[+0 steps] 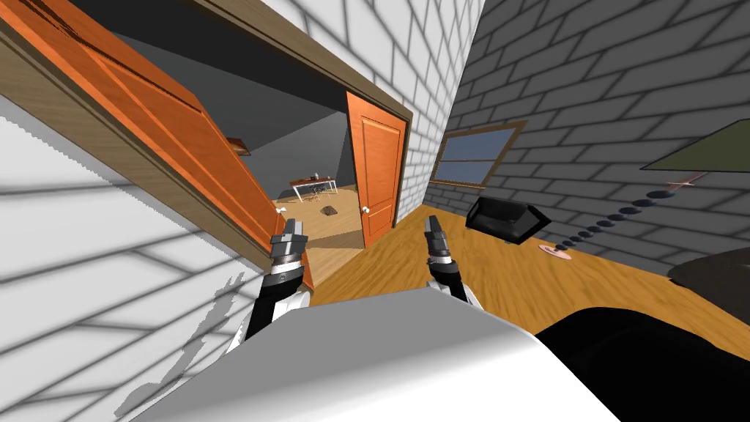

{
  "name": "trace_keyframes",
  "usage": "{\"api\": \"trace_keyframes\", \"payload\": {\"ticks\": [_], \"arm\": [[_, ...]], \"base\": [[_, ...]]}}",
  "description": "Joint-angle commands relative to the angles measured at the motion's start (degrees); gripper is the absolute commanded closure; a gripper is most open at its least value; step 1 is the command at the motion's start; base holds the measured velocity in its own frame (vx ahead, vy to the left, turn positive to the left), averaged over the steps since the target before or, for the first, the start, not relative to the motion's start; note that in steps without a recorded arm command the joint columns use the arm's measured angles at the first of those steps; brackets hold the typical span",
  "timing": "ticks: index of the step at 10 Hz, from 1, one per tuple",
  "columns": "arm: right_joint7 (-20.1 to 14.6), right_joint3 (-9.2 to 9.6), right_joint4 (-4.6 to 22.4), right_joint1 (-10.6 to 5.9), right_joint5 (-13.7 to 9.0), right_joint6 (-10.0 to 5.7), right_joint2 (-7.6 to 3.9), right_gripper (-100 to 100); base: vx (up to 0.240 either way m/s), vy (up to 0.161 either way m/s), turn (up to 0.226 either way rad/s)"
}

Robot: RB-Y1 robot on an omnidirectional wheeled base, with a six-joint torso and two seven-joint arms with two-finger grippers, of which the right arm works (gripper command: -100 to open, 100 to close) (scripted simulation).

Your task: Push the door open

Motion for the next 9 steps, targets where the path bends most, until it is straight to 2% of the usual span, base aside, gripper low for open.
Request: {"api": "trace_keyframes", "payload": {"ticks": [1,2,4,9], "arm": [[1.6,-0.52,1.7,-0.29,1.2,-0.52,-0.5,-100],[3.0,-0.87,3.4,-0.32,2.4,-1.22,-0.85,-100],[4.4,-1.21,5.1,-0.34,3.5,-1.91,-1.19,-100],[10.6,-2.74,12.6,-0.45,8.8,-5.02,-2.15,-100]], "base": [[0.169,0.006,0.062],[0.178,0.009,0.088],[0.132,-0.002,0.074],[0.146,-0.011,0.092]]}}
